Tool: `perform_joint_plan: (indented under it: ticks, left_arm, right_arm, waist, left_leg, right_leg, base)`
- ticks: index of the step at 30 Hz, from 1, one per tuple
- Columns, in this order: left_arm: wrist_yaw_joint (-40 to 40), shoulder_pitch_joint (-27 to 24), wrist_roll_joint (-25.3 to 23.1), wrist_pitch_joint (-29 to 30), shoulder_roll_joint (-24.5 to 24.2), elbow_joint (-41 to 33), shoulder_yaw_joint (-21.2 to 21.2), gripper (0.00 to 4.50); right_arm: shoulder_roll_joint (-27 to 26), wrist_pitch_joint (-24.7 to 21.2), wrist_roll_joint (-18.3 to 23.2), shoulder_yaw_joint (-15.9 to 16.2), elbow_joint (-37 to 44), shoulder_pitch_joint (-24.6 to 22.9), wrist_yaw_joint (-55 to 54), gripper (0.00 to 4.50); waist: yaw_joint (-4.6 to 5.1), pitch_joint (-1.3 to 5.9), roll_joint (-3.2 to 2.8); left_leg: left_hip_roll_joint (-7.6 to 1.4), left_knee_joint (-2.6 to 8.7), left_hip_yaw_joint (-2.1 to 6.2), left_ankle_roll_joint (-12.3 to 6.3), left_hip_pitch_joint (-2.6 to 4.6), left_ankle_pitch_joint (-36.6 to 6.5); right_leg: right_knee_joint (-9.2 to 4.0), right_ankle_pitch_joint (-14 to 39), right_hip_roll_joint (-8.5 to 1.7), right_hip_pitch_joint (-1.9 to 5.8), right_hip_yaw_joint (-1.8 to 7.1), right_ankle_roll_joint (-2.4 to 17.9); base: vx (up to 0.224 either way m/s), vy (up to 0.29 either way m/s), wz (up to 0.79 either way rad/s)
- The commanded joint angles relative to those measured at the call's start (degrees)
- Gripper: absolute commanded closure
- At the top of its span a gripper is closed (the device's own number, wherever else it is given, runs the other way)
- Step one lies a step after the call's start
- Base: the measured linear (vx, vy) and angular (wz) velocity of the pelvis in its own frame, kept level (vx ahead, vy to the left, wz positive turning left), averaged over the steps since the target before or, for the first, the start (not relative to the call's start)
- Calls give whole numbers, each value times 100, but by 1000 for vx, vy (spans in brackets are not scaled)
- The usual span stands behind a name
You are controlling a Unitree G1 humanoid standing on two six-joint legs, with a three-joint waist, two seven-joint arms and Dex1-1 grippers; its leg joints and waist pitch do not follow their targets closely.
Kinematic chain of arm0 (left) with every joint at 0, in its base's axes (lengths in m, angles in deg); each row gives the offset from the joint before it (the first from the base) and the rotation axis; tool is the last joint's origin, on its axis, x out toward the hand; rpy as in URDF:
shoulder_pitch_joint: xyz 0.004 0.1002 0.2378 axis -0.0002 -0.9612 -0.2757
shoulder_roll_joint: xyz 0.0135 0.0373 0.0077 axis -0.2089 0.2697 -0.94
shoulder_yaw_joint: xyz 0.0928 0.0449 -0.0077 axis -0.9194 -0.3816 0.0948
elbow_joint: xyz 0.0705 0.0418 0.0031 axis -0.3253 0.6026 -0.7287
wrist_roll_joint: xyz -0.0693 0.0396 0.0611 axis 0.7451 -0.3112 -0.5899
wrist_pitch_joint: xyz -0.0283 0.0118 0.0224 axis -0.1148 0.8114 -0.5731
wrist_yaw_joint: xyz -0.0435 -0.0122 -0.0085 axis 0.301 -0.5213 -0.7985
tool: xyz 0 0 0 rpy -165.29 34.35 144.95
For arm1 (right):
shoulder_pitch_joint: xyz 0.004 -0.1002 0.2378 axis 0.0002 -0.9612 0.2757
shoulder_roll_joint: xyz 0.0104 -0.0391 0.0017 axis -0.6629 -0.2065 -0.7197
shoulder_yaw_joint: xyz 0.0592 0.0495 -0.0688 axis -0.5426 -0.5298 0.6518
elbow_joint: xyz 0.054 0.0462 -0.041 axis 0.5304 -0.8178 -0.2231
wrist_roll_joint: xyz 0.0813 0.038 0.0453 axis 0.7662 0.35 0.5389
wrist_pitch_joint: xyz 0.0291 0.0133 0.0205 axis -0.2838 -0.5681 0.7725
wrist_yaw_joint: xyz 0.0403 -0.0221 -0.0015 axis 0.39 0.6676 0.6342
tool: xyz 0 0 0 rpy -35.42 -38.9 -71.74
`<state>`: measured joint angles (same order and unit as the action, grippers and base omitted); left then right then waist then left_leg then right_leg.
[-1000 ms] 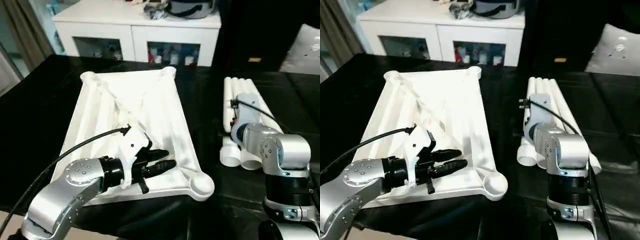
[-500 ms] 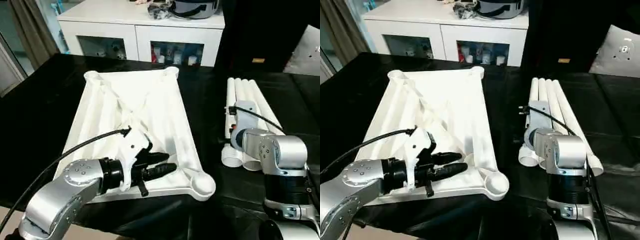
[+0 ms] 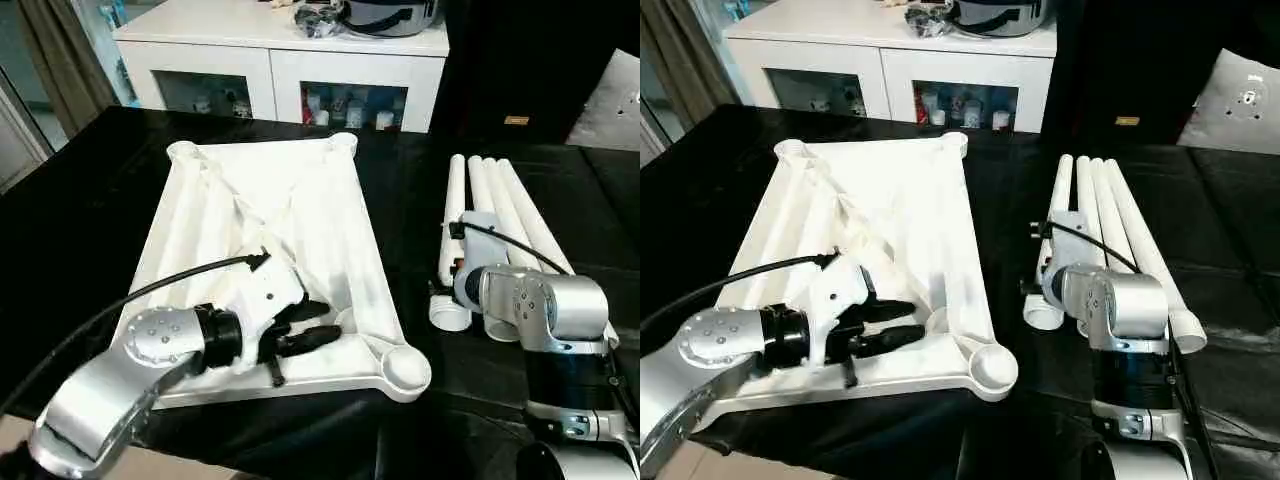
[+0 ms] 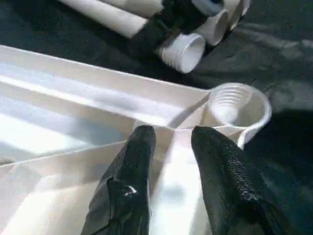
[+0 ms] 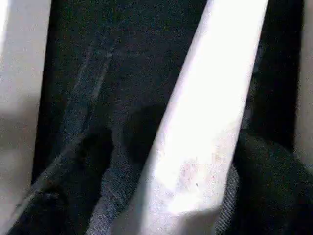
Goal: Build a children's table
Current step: Pick table leg
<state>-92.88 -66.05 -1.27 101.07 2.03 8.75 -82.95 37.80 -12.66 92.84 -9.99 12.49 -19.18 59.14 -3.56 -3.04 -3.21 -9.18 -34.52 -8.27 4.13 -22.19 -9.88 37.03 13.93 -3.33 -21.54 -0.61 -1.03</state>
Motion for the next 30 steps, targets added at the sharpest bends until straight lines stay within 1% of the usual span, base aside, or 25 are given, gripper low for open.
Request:
perform_joint_plan:
  ticks: [1,7,8,10,11,12,13,15,16,18,19,21,23,25,27,28,30]
  left_arm:
    - [-84,87,-114,-90,-101,88,-22,259]
    - [-189,157,-209,-174,-243,215,-100,259]
    - [-199,160,-215,-183,-254,223,-109,259]
    - [-211,154,-227,-206,-256,235,-118,259]
    - [-220,150,-234,-212,-256,237,-123,259]
    - [-224,144,-241,-214,-254,236,-128,259]
    - [-229,141,-248,-217,-253,236,-130,259]
    - [-234,138,-259,-215,-248,233,-131,259]
    - [-236,136,-262,-214,-247,231,-132,259]
    - [-240,130,-268,-217,-246,226,-133,259]
    - [-239,128,-266,-212,-244,222,-130,259]
    - [-233,127,-255,-202,-238,210,-123,259]
    - [-229,124,-249,-205,-238,206,-119,259]
    - [-229,119,-244,-214,-233,206,-109,259]
    - [-234,113,-243,-220,-229,204,-99,259]
    - [-233,109,-253,-246,-227,212,-93,259]
    - [-183,117,-262,-281,-180,247,-55,259]
  right_arm:
    - [-14,-56,34,17,-4,-18,60,59]
    - [-20,-30,63,22,-50,-65,102,124]
    - [-23,-30,66,20,-52,-69,101,124]
    - [-39,-26,61,-2,-60,-81,113,150]
    - [-47,-19,55,-13,-68,-85,119,150]
    - [-53,-13,52,-25,-77,-93,124,170]
    - [-53,-4,49,-31,-88,-99,127,170]
    - [-68,15,52,-64,-110,-108,115,194]
    - [-74,22,58,-77,-120,-112,113,194]
    - [-82,45,61,-88,-142,-114,107,216]
    - [-87,56,60,-92,-152,-114,105,216]
    - [-106,88,48,-112,-163,-115,86,238]
    - [-126,126,40,-140,-164,-113,78,245]
    - [-155,198,29,-203,-181,-101,39,251]
    - [-145,261,10,-200,-189,-100,30,253]
    - [-181,393,23,-295,-189,-90,-10,253]
    - [-149,802,9,-262,-139,-122,46,256]
  waist:
    - [-30,363,68]
    - [-35,367,62]
    - [-36,368,61]
    - [-33,367,62]
    - [-33,366,69]
    - [-33,366,72]
    - [-34,367,72]
    - [-36,369,80]
    - [-36,366,76]
    - [-37,372,77]
    - [-36,366,75]
    - [-35,365,79]
    - [-35,363,81]
    - [-33,362,85]
    - [-32,364,89]
    - [-35,367,86]
    - [-41,368,79]
  left_leg:
    - [-199,400,16,316,91,-686]
    - [-199,399,13,306,94,-656]
    - [-201,400,15,307,97,-671]
    - [-203,400,13,310,97,-708]
    - [-202,402,13,311,94,-709]
    - [-202,402,11,308,96,-713]
    - [-202,401,11,306,97,-718]
    - [-205,402,10,302,95,-693]
    - [-206,404,12,303,96,-705]
    - [-206,403,13,301,99,-703]
    - [-205,406,12,303,99,-725]
    - [-207,409,12,313,103,-764]
    - [-207,413,12,323,105,-800]
    - [-212,421,15,347,112,-877]
    - [-210,420,14,355,107,-856]
    - [-210,418,15,354,108,-841]
    - [-215,413,10,342,101,-838]
  right_leg:
    - [-427,159,-300,191,177,902]
    - [-418,126,-302,191,172,959]
    - [-419,142,-304,191,171,963]
    - [-420,180,-309,193,174,973]
    - [-421,187,-309,196,173,975]
    - [-422,189,-306,191,173,979]
    - [-421,198,-307,191,173,979]
    - [-420,178,-311,193,174,989]
    - [-420,193,-310,190,173,993]
    - [-415,186,-309,190,171,998]
    - [-420,209,-308,186,170,996]
    - [-423,260,-310,182,170,994]
    - [-427,305,-311,178,172,990]
    - [-434,394,-314,173,171,972]
    - [-433,362,-313,176,174,962]
    - [-431,342,-314,176,173,960]
    - [-434,310,-321,174,174,958]
  base:
    - [0,0,0]
    - [0,0,0]
    - [0,0,0]
    - [0,0,0]
    - [0,0,0]
    - [0,0,0]
    - [0,0,0]
    - [0,0,0]
    - [0,0,0]
    - [0,0,0]
    - [0,0,0]
    - [0,0,0]
    - [0,0,0]
    - [0,0,0]
    - [0,0,0]
    - [0,0,0]
    - [0,0,0]
